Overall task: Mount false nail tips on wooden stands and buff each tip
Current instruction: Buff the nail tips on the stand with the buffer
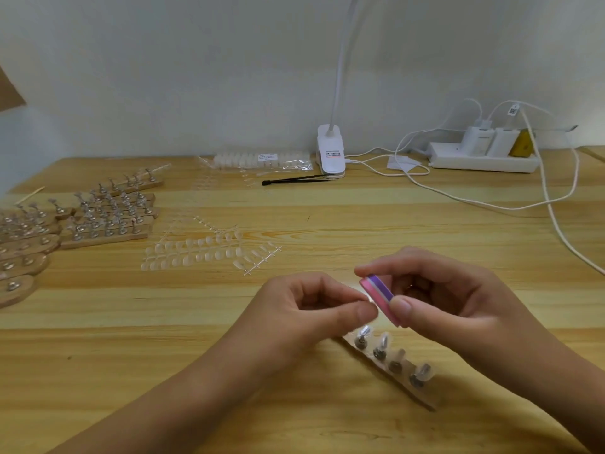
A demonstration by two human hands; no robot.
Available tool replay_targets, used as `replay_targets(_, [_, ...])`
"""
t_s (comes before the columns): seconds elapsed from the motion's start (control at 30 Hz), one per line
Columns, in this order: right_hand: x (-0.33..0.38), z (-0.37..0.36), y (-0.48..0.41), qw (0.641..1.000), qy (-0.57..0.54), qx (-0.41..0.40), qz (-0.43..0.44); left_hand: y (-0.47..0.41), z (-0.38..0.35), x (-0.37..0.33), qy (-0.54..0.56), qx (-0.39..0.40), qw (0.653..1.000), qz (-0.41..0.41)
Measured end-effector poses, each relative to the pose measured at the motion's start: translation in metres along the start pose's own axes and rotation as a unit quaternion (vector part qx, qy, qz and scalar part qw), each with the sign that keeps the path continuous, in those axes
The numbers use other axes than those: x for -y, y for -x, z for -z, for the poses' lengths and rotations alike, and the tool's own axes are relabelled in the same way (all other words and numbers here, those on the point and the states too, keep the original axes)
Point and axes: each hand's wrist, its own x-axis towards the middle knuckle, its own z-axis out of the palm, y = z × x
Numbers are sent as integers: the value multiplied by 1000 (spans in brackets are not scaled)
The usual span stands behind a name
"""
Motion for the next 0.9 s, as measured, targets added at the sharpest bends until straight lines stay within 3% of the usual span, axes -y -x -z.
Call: replay_targets(0.9, [1,3,2,1000,20,10,15,1,4,-6,-40,-5,999,-19])
